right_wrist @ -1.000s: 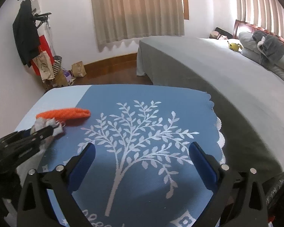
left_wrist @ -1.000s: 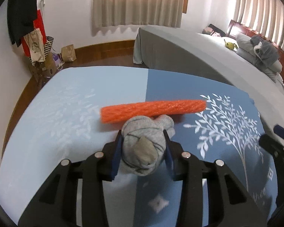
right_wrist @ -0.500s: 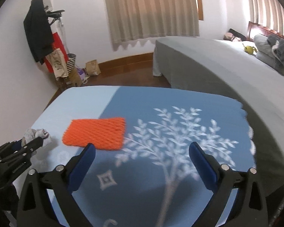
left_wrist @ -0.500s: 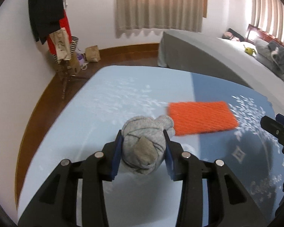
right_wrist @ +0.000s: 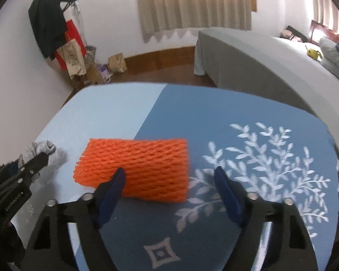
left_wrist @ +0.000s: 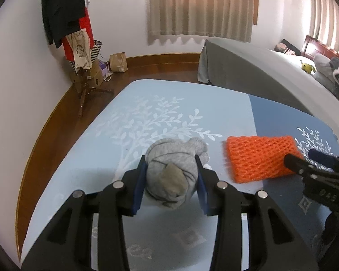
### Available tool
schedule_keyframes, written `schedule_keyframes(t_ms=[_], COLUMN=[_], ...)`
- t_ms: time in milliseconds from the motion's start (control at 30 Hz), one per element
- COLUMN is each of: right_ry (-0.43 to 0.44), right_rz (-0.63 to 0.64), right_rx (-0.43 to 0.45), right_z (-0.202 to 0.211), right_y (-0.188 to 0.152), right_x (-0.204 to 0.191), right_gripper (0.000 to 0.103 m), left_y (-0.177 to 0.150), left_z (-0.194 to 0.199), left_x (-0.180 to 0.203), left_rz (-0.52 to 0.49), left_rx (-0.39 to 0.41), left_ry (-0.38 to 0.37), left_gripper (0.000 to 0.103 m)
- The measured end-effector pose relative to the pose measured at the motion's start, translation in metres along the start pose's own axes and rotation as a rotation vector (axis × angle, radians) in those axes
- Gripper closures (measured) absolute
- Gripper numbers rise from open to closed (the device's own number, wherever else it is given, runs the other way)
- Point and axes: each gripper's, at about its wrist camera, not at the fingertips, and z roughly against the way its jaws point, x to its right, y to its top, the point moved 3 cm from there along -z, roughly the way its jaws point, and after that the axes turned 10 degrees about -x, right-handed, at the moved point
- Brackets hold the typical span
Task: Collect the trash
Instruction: 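Grasp the orange foam net sleeve with the right gripper while the left gripper holds the sock, then carry the grey sock and orange foam sleeve over the bin with both grippers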
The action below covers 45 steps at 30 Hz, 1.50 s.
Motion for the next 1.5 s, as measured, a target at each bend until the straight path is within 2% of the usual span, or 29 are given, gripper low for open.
schedule_keyframes(t_ms=[67, 100, 133, 300, 400, 567, 867, 1500], right_ry=[0.006, 0.012, 0.019, 0.033, 0.041, 0.069, 0.078, 0.026], right_rz=[0.014, 0.022, 0.03, 0.055, 0.075, 0.074, 0.016, 0.009], right_rx=[-0.012, -0.01, -0.011, 0.004, 0.01, 0.019, 0.081, 0.207], right_z=[-0.004, -0.003, -0.003, 0.001, 0.006, 0.018, 0.068, 0.197], right_y=[-0.001, 0.0, 0.0, -0.002, -0.006, -0.016, -0.031, -0.092], right_x=[-0.005, -0.007, -0.009, -0.015, -0.016, -0.009, 0.014, 0.056], right_gripper=[0.041, 0.049, 0.051, 0.081, 0.09, 0.092, 0.092, 0.092], left_y=[-0.001, -0.001, -0.002, -0.001, -0.002, -0.003, -0.005, -0.053], left_z=[-0.001, 0.0, 0.0, 0.003, 0.006, 0.011, 0.043, 0.145], left_x=[-0.001, -0.001, -0.001, -0.002, 0.0, 0.003, 0.014, 0.103], left_rz=[0.002, 0.003, 0.005, 0.019, 0.016, 0.015, -0.019, -0.128], left_rx=[-0.002, -0.002, -0.002, -0.003, -0.001, 0.003, 0.039, 0.095], left_ry=[0.0, 0.001, 0.001, -0.003, -0.006, -0.011, -0.016, -0.119], left_gripper=[0.065, 0.065, 0.065, 0.065, 0.065, 0.065, 0.065, 0.065])
